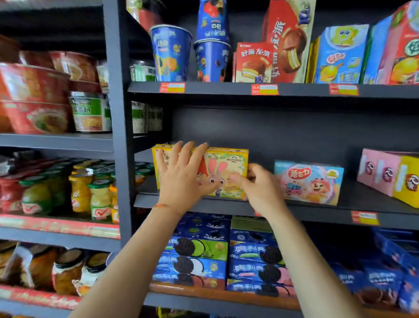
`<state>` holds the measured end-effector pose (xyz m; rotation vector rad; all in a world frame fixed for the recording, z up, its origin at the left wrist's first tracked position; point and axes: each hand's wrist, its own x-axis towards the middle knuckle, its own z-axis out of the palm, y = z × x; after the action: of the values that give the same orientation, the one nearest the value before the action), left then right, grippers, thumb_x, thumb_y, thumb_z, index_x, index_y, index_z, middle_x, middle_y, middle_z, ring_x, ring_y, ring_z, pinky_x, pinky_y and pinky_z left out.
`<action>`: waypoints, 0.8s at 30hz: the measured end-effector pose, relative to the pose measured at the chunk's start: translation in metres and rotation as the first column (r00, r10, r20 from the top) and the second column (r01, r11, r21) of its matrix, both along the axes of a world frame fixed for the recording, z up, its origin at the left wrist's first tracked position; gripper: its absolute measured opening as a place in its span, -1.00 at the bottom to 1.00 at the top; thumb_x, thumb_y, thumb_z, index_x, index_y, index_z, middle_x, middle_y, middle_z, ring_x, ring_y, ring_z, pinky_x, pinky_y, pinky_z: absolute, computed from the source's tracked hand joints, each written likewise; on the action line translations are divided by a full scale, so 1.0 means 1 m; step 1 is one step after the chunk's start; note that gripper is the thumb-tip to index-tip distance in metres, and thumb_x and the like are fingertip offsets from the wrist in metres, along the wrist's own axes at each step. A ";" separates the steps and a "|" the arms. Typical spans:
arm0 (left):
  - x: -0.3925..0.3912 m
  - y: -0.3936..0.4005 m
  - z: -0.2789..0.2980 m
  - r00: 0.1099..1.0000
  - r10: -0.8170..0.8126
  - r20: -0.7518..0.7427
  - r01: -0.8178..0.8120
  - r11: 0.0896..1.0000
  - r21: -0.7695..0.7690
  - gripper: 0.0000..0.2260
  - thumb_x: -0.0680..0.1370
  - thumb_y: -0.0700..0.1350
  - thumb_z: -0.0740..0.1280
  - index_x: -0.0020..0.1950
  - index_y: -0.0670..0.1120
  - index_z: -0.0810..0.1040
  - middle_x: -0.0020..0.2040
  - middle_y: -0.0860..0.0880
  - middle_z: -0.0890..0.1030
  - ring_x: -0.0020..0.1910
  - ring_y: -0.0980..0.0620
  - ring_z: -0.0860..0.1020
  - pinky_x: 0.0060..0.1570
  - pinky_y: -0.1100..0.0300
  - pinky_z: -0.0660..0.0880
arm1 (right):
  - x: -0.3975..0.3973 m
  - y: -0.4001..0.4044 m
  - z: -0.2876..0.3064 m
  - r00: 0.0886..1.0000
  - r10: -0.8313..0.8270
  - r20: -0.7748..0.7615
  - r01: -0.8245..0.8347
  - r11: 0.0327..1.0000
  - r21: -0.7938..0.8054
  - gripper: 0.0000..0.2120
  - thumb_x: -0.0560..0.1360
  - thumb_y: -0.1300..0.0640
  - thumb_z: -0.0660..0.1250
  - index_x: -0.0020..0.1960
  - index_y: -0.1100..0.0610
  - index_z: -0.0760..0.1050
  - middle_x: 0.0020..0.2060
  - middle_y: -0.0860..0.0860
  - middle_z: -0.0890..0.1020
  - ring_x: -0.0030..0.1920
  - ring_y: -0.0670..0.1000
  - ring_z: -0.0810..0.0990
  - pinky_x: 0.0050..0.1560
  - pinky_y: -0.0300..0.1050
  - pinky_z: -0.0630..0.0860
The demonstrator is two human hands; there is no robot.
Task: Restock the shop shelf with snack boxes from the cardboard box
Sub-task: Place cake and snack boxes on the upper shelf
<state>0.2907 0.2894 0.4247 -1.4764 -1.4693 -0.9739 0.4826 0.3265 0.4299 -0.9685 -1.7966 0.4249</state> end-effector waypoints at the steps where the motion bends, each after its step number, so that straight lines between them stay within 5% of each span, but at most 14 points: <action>1: -0.004 0.002 0.002 1.000 0.024 -0.010 -0.024 0.998 -0.058 -0.19 0.30 0.45 0.33 0.43 0.03 0.43 0.35 -0.08 0.50 0.40 -0.22 0.40 0.33 -0.38 0.21 | -0.001 0.000 0.003 0.998 -0.024 0.053 0.023 1.000 0.004 -0.74 0.50 -0.14 0.40 0.05 0.01 0.55 -0.08 -0.04 0.66 -0.15 0.06 0.64 -0.08 0.09 0.58; 4: -0.002 0.005 0.011 0.997 0.083 -0.007 -0.083 0.982 -0.170 -0.14 0.29 0.45 0.39 0.48 0.06 0.37 0.40 -0.06 0.46 0.43 -0.20 0.35 0.36 -0.36 0.17 | 0.004 -0.005 0.011 0.941 -0.263 0.212 0.210 0.947 0.243 -0.64 0.58 -0.04 0.32 0.30 0.11 0.48 0.16 0.06 0.58 0.16 0.11 0.54 0.09 0.03 0.51; 6: 0.002 0.008 0.014 0.995 0.099 -0.005 -0.098 0.974 -0.205 -0.15 0.33 0.43 0.39 0.51 0.06 0.31 0.44 -0.06 0.40 0.47 -0.20 0.28 0.40 -0.35 0.10 | 0.011 -0.009 0.015 0.854 -0.494 0.161 0.352 0.777 0.521 -0.61 0.59 0.03 0.31 0.37 0.17 0.46 0.24 0.13 0.53 0.25 0.18 0.47 0.21 0.13 0.44; 8: 0.004 0.011 0.015 0.995 0.098 0.007 -0.094 0.971 -0.219 -0.16 0.35 0.40 0.40 0.52 0.04 0.29 0.45 -0.08 0.38 0.48 -0.22 0.25 0.41 -0.38 0.07 | 0.019 -0.003 0.016 0.757 -0.625 0.188 0.390 0.664 0.638 -0.63 0.59 0.07 0.32 0.36 0.15 0.48 0.32 0.15 0.52 0.33 0.24 0.43 0.34 0.23 0.32; 11: 0.004 0.018 0.014 0.996 0.078 0.048 -0.065 0.969 -0.237 -0.18 0.36 0.34 0.43 0.51 0.01 0.29 0.46 -0.12 0.36 0.50 -0.25 0.21 0.43 -0.43 0.02 | 0.029 0.011 0.008 0.609 -0.653 0.451 0.399 0.743 0.537 -0.61 0.62 0.03 0.24 0.41 0.13 0.43 0.46 0.10 0.38 0.49 0.21 0.25 0.49 0.24 0.05; 13: 0.004 0.021 0.015 0.995 0.072 0.070 -0.051 0.964 -0.262 -0.18 0.38 0.32 0.43 0.53 0.00 0.25 0.48 -0.13 0.32 0.53 -0.25 0.14 0.43 -0.43 0.00 | 0.037 0.018 0.002 0.564 -0.671 0.482 0.409 0.734 0.543 -0.63 0.59 0.07 0.28 0.34 0.20 0.50 0.42 0.10 0.43 0.47 0.21 0.29 0.51 0.22 0.06; 18: 0.007 0.022 0.015 0.990 0.105 0.095 -0.070 0.946 -0.317 -0.17 0.43 0.34 0.38 0.57 0.06 0.12 0.57 -0.09 0.17 0.58 -0.20 0.00 0.42 -0.44 0.00 | 0.058 0.031 0.001 0.532 -0.697 0.482 0.439 0.713 0.547 -0.58 0.45 0.35 0.37 0.31 0.28 0.52 0.37 0.16 0.48 0.43 0.24 0.34 0.52 0.24 0.06; 21: 0.008 0.022 0.014 0.988 0.121 0.099 -0.082 0.940 -0.330 -0.18 0.45 0.34 0.36 0.58 0.07 0.09 0.58 -0.09 0.13 0.60 -0.19 -0.04 0.41 -0.46 0.01 | 0.073 0.036 0.004 0.526 -0.688 0.500 0.444 0.724 0.529 -0.58 0.49 0.31 0.36 0.34 0.26 0.50 0.40 0.15 0.45 0.47 0.23 0.29 0.53 0.25 0.03; 24: 0.009 0.022 0.015 0.986 0.137 0.099 -0.096 0.935 -0.340 -0.17 0.45 0.35 0.35 0.58 0.07 0.08 0.58 -0.09 0.13 0.60 -0.19 -0.05 0.41 -0.46 0.00 | 0.071 0.034 0.006 0.621 -0.665 0.414 0.416 0.728 0.546 -0.59 0.55 0.17 0.35 0.38 0.21 0.47 0.44 0.13 0.42 0.51 0.22 0.24 0.53 0.25 -0.02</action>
<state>0.2998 0.3115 0.4399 -1.5654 -1.8619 -0.7789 0.5540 0.3604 0.4363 -1.3811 -1.8654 -0.7137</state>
